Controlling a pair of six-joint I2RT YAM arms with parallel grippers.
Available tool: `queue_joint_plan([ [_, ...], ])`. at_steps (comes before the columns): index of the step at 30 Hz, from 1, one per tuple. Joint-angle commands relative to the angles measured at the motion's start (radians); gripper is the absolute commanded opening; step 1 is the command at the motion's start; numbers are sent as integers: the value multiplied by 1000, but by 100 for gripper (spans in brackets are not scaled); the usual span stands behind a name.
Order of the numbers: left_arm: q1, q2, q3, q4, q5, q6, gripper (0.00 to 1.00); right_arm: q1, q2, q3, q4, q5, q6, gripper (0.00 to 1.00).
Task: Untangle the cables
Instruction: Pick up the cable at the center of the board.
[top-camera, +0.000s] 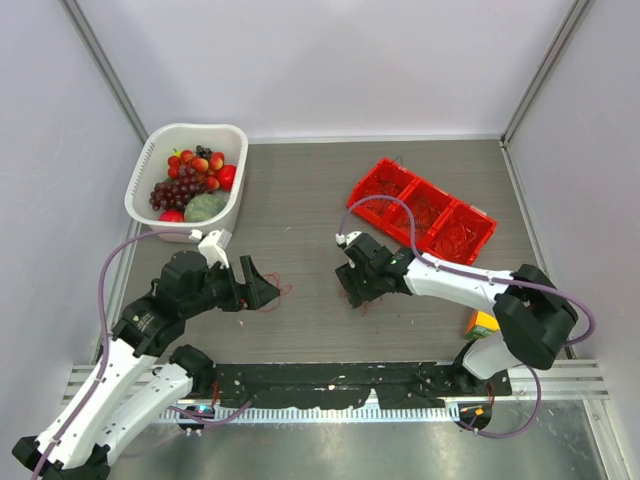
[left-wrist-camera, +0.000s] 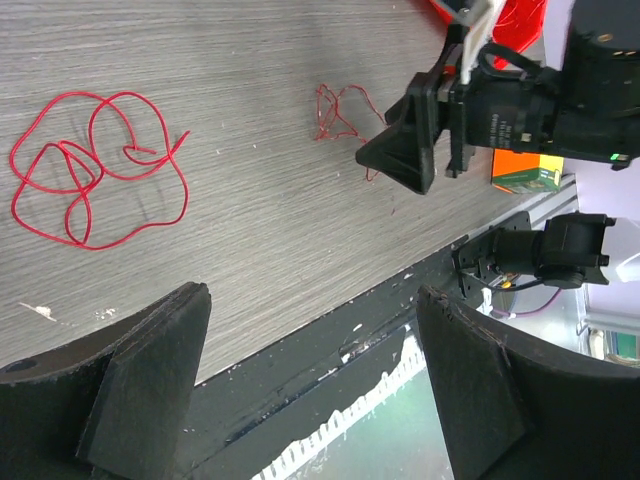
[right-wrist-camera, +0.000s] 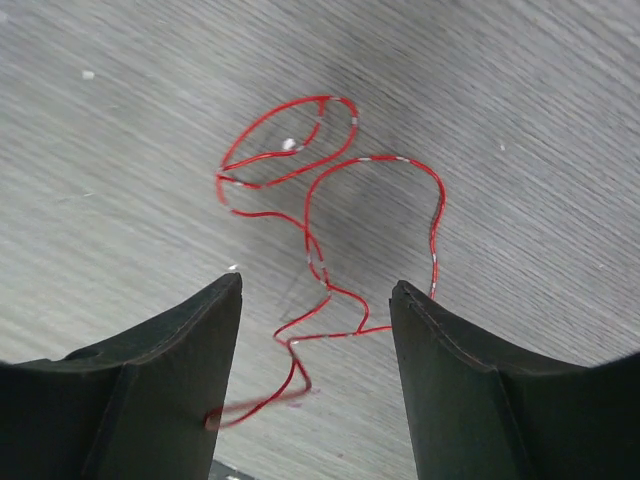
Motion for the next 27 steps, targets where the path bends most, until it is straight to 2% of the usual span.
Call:
queue_joint_plan([
  [1, 2, 4, 37, 50, 30, 4, 88, 16, 49, -17, 79, 130, 22, 62],
  [7, 3, -5, 29, 40, 23, 2, 88, 24, 79, -49, 171, 172, 45, 42],
  [11, 2, -9, 35, 41, 24, 2, 88, 21, 73, -62, 192, 193, 62, 15],
  [12, 3, -8, 40, 40, 27, 5, 88, 21, 75, -54, 185, 201, 67, 1],
  [16, 3, -8, 64, 18, 26, 19, 88, 10, 36, 3, 102, 293, 105, 1],
  [20, 3, -29, 72, 6, 18, 25, 89, -42, -69, 96, -34, 376, 145, 1],
  [27, 3, -43, 78, 6, 26, 31, 89, -332, -218, 250, -237, 359, 118, 1],
])
